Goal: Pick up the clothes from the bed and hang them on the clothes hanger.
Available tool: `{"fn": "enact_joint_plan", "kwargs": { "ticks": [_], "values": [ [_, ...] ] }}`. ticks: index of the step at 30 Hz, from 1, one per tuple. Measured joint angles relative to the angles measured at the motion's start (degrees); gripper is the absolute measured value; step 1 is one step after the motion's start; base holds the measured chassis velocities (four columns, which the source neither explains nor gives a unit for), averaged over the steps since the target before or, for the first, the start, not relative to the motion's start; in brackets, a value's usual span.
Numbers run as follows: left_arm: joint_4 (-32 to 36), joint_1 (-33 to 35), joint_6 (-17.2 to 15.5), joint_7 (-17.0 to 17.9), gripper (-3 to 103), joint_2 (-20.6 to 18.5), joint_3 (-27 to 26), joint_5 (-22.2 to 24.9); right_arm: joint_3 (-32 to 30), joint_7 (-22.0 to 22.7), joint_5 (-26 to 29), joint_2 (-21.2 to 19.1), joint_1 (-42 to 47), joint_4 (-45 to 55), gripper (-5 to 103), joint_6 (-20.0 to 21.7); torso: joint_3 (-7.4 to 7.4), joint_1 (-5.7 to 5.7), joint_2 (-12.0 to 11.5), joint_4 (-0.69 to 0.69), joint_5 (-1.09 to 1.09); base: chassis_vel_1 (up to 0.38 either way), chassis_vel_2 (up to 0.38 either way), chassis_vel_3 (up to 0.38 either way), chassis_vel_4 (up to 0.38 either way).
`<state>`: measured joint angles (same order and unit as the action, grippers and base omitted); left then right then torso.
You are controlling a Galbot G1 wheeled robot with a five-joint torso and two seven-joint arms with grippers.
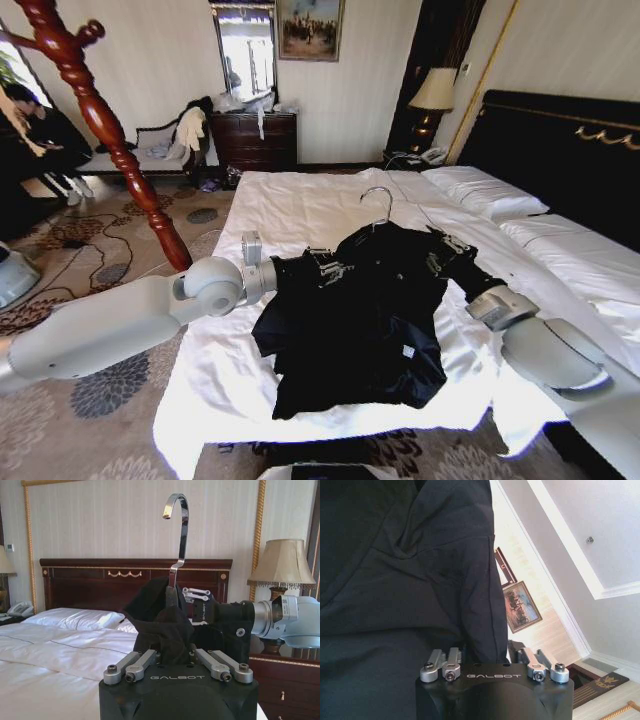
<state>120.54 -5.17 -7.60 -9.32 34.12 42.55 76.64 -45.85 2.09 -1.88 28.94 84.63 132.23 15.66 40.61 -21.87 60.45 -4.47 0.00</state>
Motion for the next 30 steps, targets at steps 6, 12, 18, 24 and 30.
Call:
{"fn": "enact_joint_plan", "kwargs": {
  "ticks": [6,12,18,24,30],
  "values": [
    [0.21,1.14,0.09,0.01,18,-0.76,-0.96,0.01,-2.26,-0.05,1.86,0.41,2.34,1.00,71,-0.48,0.00,0.00,0.00,0.00,0.01,0.000,0.000,0.000,0.000],
    [0.30,3.88,0.50,-0.16,18,-3.27,-3.38,0.78,-8.07,-2.12,6.34,0.57,8.16,2.07,93,-3.42,0.00,0.00,0.00,0.01,0.01,0.000,0.000,0.000,0.000],
    [0.31,5.67,1.17,-0.33,18,-5.39,-5.26,0.77,-11.05,-2.83,13.66,2.02,12.97,4.21,100,-3.34,0.00,0.00,0.00,0.01,0.01,0.000,0.000,0.000,0.000],
    [0.27,6.65,1.49,-0.42,18,-7.48,-7.35,1.01,-12.88,-1.70,22.32,5.01,16.15,6.07,100,-2.18,0.00,0.00,0.00,0.00,0.01,0.000,0.000,0.000,0.000],
    [0.29,8.32,2.23,-1.20,18,-10.67,-9.51,0.78,-15.24,-0.29,30.64,11.19,18.90,7.65,100,-2.11,0.00,0.00,0.00,0.01,0.00,0.000,0.000,0.000,0.000]
  ]
}}
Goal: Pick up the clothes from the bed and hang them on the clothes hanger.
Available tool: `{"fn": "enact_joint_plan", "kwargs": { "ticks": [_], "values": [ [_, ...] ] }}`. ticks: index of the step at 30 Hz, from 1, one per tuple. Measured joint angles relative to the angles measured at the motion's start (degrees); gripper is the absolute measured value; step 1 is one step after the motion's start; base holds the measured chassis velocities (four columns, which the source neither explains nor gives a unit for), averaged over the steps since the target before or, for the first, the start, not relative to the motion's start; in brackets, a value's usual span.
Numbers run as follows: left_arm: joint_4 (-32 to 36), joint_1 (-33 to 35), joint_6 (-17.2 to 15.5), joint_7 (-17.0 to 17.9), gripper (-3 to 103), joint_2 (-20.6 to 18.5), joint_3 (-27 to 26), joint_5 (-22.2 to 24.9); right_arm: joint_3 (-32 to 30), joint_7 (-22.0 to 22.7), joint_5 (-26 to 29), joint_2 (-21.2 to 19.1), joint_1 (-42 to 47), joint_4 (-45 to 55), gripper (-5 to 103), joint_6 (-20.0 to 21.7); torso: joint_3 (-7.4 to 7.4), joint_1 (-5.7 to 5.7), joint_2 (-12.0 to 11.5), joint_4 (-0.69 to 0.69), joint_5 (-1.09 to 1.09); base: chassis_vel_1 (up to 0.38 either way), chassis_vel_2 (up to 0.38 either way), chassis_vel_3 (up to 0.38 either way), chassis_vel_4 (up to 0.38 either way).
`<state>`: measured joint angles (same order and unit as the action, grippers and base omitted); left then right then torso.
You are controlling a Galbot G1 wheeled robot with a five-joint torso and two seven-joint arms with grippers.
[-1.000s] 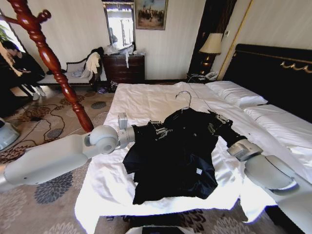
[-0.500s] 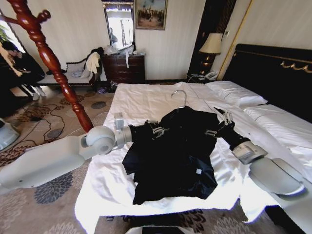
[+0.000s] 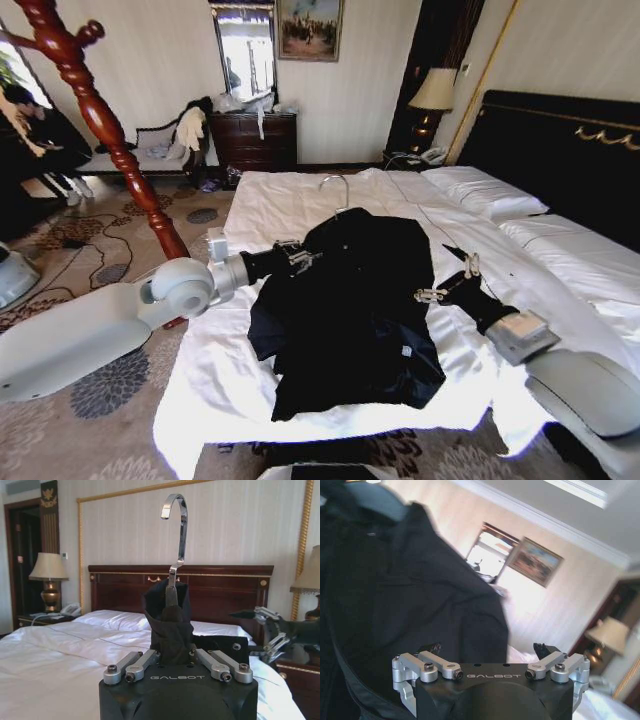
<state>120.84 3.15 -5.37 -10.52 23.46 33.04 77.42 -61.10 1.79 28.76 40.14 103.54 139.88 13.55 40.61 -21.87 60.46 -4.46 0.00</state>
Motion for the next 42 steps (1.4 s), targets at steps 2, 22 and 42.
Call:
{"fn": "enact_joint_plan", "kwargs": {
  "ticks": [2,22,42],
  "values": [
    [-0.12,0.76,0.38,-0.34,18,-1.13,-1.02,-0.18,-1.09,0.49,1.92,2.74,1.57,0.14,100,-0.57,0.00,0.00,0.00,0.00,0.01,0.000,0.000,0.000,0.000],
    [0.94,18.30,1.40,-0.07,18,-8.33,-20.57,-0.54,-1.53,-6.84,-0.88,21.98,8.19,-4.67,100,-13.81,0.00,0.00,0.00,0.00,0.00,0.000,0.000,0.000,0.000],
    [3.31,30.77,2.12,0.66,18,-11.34,-33.02,-0.61,3.57,-8.91,-4.18,30.30,7.57,-9.03,100,-19.35,0.00,0.00,0.00,0.00,0.00,0.000,0.000,0.000,0.000]
  ]
}}
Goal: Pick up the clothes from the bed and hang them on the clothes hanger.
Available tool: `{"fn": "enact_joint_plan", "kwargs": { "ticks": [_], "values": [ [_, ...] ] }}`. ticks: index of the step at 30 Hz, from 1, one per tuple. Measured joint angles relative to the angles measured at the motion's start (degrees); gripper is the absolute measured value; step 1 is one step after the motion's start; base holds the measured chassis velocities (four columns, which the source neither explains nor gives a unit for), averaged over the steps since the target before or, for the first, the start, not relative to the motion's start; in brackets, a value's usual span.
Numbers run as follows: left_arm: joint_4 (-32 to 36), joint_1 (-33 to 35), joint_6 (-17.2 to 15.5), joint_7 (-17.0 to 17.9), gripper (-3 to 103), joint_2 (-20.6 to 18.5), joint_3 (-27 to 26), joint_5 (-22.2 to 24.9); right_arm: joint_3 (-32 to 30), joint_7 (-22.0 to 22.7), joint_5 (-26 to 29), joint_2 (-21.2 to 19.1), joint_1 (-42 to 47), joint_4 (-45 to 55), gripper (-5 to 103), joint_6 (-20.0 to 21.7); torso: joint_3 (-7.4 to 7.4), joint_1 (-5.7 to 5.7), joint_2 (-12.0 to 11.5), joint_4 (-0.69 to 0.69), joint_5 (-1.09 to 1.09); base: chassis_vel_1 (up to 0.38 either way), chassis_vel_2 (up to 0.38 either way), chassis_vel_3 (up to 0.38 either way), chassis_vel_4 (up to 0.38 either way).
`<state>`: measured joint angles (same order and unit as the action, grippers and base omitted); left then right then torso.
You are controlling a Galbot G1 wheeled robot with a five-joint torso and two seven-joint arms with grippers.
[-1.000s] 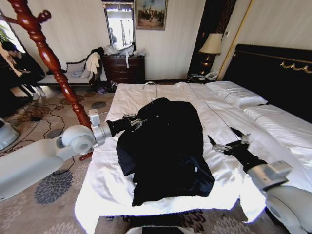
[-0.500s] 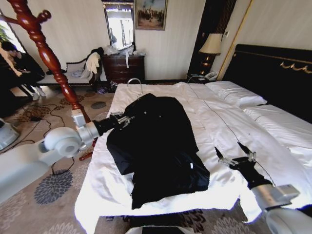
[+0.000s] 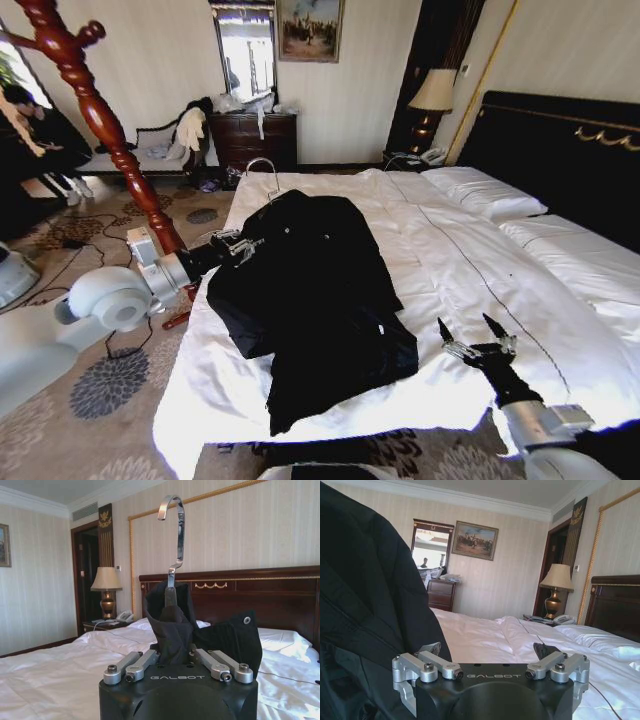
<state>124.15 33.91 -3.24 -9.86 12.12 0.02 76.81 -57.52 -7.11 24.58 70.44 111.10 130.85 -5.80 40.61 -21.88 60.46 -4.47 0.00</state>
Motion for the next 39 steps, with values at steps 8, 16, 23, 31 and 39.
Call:
{"fn": "enact_joint_plan", "kwargs": {
  "ticks": [8,16,23,31,39],
  "values": [
    [0.20,-1.27,-0.47,1.42,18,0.32,0.05,-0.06,-0.05,-0.01,0.00,-0.13,-0.03,0.04,100,0.01,0.00,0.00,0.00,0.00,0.00,0.000,0.000,0.000,0.000],
    [-0.91,-4.95,-1.59,3.65,18,0.69,0.18,1.13,-0.08,0.00,0.00,-0.21,-0.05,0.10,100,0.09,0.00,0.00,0.00,0.00,0.00,0.000,0.000,0.000,0.000],
    [-2.28,-10.60,-3.33,6.11,18,0.36,0.55,4.21,-0.11,0.01,0.00,-0.24,-0.06,0.12,100,0.16,0.01,0.00,0.00,0.00,0.00,0.000,0.000,0.000,0.000],
    [-5.34,-17.31,-6.00,10.13,18,-0.99,0.79,12.12,-0.12,0.03,0.01,-0.28,-0.06,0.16,100,0.20,0.01,0.00,0.00,0.00,0.00,0.000,0.000,0.000,0.000],
    [-7.26,-20.63,-7.02,10.60,18,-1.96,1.17,14.09,-0.13,0.05,0.03,-0.29,-0.06,0.18,100,0.23,0.00,-0.01,0.00,0.00,0.01,0.000,0.000,0.000,0.000]
  ]
}}
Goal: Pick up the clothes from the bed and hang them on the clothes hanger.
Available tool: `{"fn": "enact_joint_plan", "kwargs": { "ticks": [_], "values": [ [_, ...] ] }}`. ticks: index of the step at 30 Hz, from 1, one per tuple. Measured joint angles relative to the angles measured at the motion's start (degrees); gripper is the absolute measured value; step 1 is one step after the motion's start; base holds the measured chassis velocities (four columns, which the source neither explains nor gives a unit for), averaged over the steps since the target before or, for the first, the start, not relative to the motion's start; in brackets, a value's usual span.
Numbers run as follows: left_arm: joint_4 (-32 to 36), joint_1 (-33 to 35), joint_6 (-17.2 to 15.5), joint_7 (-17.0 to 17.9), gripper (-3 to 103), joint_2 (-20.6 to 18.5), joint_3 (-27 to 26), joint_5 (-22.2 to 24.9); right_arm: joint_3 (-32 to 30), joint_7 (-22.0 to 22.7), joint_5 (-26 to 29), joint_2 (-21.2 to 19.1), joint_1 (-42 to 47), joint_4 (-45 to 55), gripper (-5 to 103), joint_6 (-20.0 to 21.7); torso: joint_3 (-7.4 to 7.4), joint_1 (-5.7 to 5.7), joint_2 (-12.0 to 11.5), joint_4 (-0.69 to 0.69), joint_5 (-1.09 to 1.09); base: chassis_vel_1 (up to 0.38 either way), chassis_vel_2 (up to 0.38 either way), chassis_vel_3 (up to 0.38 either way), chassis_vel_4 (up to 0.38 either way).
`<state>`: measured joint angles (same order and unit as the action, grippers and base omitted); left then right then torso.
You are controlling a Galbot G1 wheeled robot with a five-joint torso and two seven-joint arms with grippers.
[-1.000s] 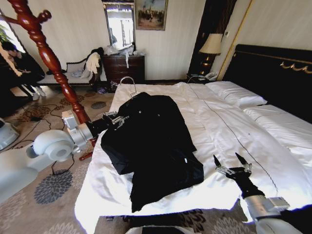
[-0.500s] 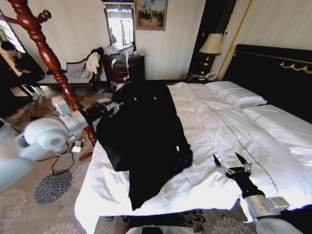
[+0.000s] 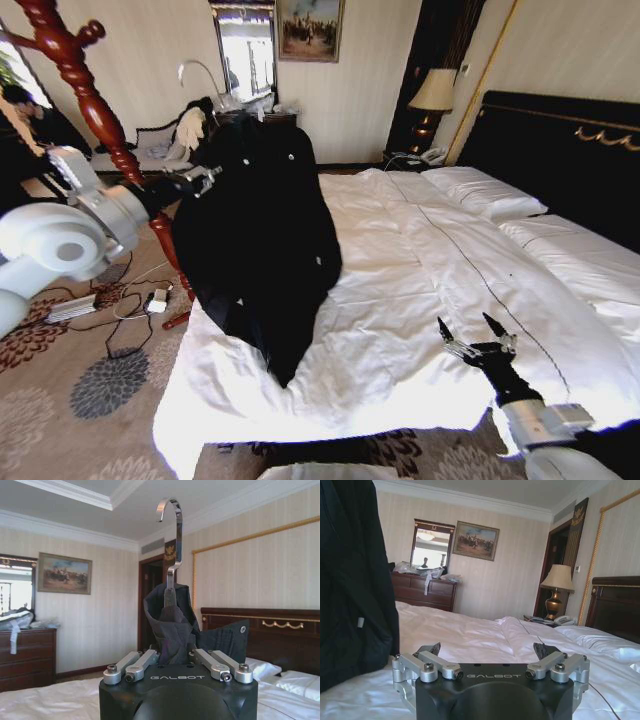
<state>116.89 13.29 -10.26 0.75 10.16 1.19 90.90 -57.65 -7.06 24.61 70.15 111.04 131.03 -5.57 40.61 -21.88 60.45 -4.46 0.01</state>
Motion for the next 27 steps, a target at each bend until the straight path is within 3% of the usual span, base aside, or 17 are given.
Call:
{"fn": "enact_joint_plan", "kwargs": {
  "ticks": [10,19,24,27],
  "values": [
    [-1.13,-2.89,-2.71,3.21,18,0.20,0.42,0.90,0.00,0.03,0.03,0.00,0.00,0.00,100,0.03,0.00,0.00,0.00,0.00,0.00,0.000,0.000,0.000,0.000],
    [-5.20,-4.93,-5.00,5.45,18,4.07,0.21,-0.09,0.00,0.05,0.04,-0.01,0.00,0.01,100,0.03,0.00,0.00,0.00,0.00,0.00,0.000,0.000,0.000,0.000],
    [-9.06,-6.63,-5.65,6.51,18,9.60,1.49,-2.08,-0.01,0.05,0.04,-0.01,0.00,0.01,100,0.04,0.00,0.00,0.00,-0.01,-0.01,0.000,0.000,0.000,0.000],
    [-12.62,-7.87,-5.80,7.34,18,15.36,3.00,-4.98,-0.01,0.06,0.04,-0.01,-0.01,0.01,100,0.04,0.01,0.00,0.00,-0.02,-0.01,0.000,0.000,0.000,0.000]
  ]
}}
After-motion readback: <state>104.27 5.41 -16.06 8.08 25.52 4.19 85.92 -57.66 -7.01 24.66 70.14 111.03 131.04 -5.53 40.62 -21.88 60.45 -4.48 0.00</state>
